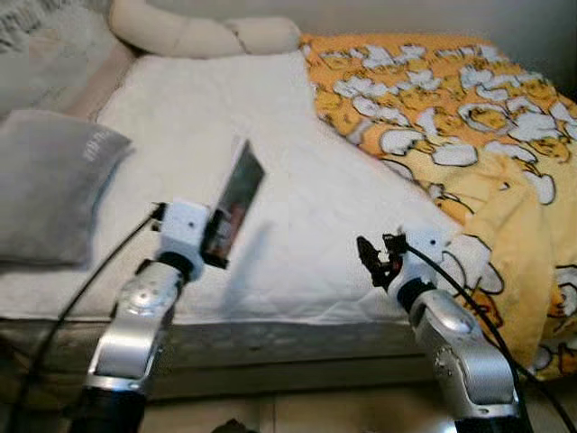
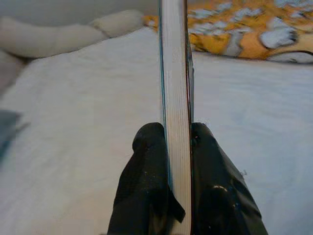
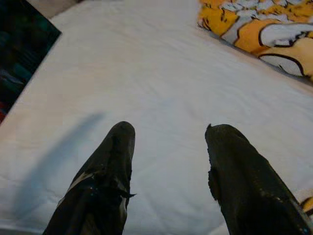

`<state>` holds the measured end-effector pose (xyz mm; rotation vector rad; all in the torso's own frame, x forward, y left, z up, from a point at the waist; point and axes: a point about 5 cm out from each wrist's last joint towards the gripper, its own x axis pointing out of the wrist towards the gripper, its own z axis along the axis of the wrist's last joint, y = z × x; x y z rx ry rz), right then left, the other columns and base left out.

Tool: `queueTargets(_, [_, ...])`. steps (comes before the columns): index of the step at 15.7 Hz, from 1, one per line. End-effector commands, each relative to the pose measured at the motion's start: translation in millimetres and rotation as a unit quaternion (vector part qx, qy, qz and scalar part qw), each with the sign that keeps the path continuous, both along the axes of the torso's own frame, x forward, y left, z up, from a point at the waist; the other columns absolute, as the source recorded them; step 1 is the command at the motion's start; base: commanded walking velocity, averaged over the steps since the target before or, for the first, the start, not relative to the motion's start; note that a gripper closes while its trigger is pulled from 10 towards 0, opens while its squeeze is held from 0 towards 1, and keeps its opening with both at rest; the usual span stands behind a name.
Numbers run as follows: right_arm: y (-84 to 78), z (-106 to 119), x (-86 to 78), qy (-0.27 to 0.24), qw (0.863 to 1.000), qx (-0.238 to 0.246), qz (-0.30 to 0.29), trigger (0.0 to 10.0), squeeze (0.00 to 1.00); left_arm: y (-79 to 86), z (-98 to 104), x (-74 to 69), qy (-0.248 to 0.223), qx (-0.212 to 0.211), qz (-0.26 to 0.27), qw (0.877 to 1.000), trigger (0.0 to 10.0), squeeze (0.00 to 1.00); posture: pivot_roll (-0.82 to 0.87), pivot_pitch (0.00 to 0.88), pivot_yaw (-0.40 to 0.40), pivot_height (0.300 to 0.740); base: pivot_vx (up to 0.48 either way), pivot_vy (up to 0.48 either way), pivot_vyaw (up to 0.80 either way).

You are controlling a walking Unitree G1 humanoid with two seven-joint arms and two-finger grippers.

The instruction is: Clean up the room

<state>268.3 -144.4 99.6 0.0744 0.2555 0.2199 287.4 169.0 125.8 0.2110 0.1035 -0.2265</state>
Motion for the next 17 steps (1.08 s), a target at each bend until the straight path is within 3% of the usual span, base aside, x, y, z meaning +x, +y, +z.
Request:
queueTargets(1, [-4.9, -2.5, -0.7, 0.006, 1.0, -0.003, -0.008, 10.0, 0.0, -9.2, 12.0, 1.3, -0.027, -0.002, -0.017, 1.0, 10.0, 0.0, 0.06, 0.0, 0.021, 0.74, 0.0, 0.349, 0.0])
queueTargets(13, [-1.5, -4.0, 1.7, 0.007, 1.0, 0.001, -0.001, 10.0, 0.0, -6.8, 13.2, 0.5, -0.026, 0.002, -0.015, 1.0, 10.0, 0.0, 0.07, 0.0, 0.018, 0.74, 0.0, 0.349, 0.0])
queueTargets(16, [-1.2, -3.4, 3.3, 0.006, 1.0, 0.005, -0.003, 10.0, 0.0, -9.4, 17.2, 0.2, -0.035, -0.016, -0.024, 0.999, 10.0, 0.0, 0.07, 0.0, 0.022, 0.74, 0.0, 0.0, 0.0])
queueTargets(17, [-1.0, -3.2, 3.9, 0.006, 1.0, 0.005, -0.003, 10.0, 0.0, -8.4, 14.7, 1.5, -0.019, -0.01, -0.017, 1.0, 10.0, 0.0, 0.07, 0.0, 0.022, 0.74, 0.0, 0.0, 0.0])
